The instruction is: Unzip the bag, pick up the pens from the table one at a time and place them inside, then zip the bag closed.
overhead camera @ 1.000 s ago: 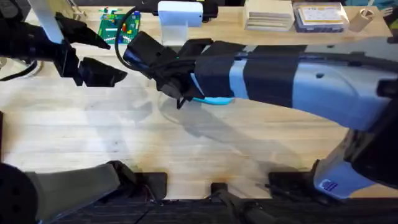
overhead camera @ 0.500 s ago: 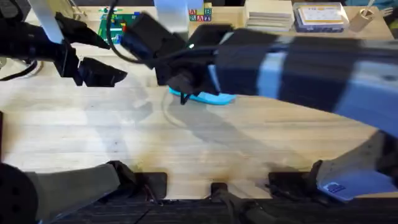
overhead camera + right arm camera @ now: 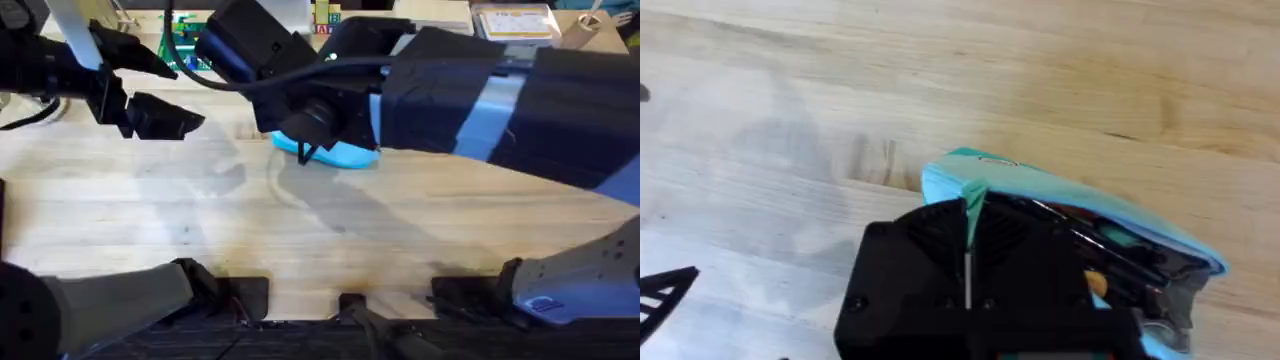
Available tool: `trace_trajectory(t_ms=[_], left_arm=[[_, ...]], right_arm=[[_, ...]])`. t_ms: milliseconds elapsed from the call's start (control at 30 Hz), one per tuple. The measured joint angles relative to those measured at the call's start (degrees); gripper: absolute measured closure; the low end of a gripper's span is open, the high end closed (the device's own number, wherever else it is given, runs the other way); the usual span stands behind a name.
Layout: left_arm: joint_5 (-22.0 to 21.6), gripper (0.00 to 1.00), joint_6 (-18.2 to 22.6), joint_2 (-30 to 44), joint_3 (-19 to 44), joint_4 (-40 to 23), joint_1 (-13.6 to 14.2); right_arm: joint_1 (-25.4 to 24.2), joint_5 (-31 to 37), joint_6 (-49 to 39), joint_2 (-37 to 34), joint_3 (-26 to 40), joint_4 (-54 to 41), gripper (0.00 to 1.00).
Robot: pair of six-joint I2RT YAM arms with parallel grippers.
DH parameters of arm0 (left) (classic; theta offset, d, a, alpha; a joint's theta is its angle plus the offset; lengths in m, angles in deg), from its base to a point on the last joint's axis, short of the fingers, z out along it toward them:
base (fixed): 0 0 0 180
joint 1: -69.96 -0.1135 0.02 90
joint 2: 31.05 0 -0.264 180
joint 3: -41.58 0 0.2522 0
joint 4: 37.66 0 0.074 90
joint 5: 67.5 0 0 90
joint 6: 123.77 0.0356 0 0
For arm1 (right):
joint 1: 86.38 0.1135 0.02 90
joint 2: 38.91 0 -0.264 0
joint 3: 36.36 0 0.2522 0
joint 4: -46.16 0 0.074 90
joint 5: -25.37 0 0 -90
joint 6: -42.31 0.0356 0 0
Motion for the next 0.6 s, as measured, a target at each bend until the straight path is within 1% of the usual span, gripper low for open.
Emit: trace_trajectory(t_ms=[267, 433, 600], left_arm=[[1.2, 0.009, 0.2, 0.0, 0.0, -0.6, 0.0], [3.3, 0.007, 3.6, 1.2, 0.0, -3.7, 0.0], [4.0, 0.007, 6.4, 6.4, 0.0, -5.7, 0.0]], right_arm=[[0.0, 1.1, -0.2, 1.2, 0.0, 0.1, 0.971], [-0.1, 1.3, -0.2, 1.2, 0.0, 0.2, 0.970], [-0.1, 1.3, -0.2, 1.2, 0.0, 0.2, 0.971]])
